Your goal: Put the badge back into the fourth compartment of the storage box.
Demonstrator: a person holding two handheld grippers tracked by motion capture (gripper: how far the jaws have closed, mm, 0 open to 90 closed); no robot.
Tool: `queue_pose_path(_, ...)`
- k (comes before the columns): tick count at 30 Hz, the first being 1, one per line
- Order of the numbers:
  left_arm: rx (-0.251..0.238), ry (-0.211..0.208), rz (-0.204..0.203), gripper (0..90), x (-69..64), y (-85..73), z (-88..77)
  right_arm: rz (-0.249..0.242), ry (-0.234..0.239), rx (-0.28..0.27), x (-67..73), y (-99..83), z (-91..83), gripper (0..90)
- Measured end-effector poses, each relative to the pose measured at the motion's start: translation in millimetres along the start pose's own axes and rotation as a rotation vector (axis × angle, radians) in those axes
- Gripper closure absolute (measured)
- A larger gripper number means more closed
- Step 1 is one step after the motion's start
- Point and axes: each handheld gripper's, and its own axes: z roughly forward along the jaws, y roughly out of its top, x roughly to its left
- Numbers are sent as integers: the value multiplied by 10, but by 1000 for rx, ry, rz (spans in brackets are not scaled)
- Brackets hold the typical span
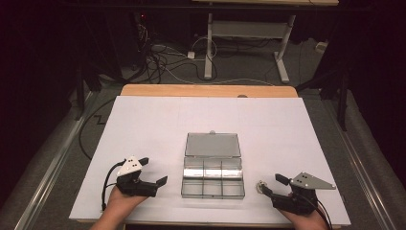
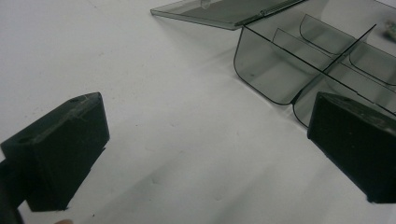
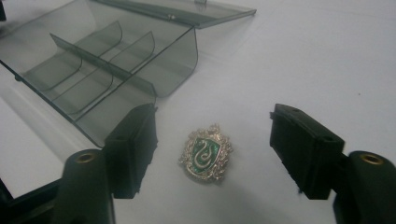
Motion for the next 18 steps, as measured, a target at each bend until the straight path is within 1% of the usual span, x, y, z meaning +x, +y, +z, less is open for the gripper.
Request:
queue_pose_path(2,-1,-2,7,0,-10,6,-8,-1,5,12,25,2,23,363)
queue_pose_path(5,1,-1,15,0,-29,11,-21,-13,-1,40,81,9,82,396)
queue_pose_path(8,2,-1,16,0,-46,10,-26,-41,-4,81,136,0,151,404)
queue_pose_path(9,2,0,16,0,-50,10,-29,-48,-14,93,149,-9,166,404)
queue_pose_path(11,4,0,19,0,-60,8,-31,-55,-17,109,145,-23,185,404)
queue_pose_path(14,11,2,23,0,-60,4,-24,-48,-29,130,123,-42,209,406)
queue_pose_path(16,14,3,16,0,-56,-1,-15,-55,-29,142,108,-51,237,410)
queue_pose_path(18,20,5,19,0,-50,-3,-8,-53,-37,154,111,-56,255,413)
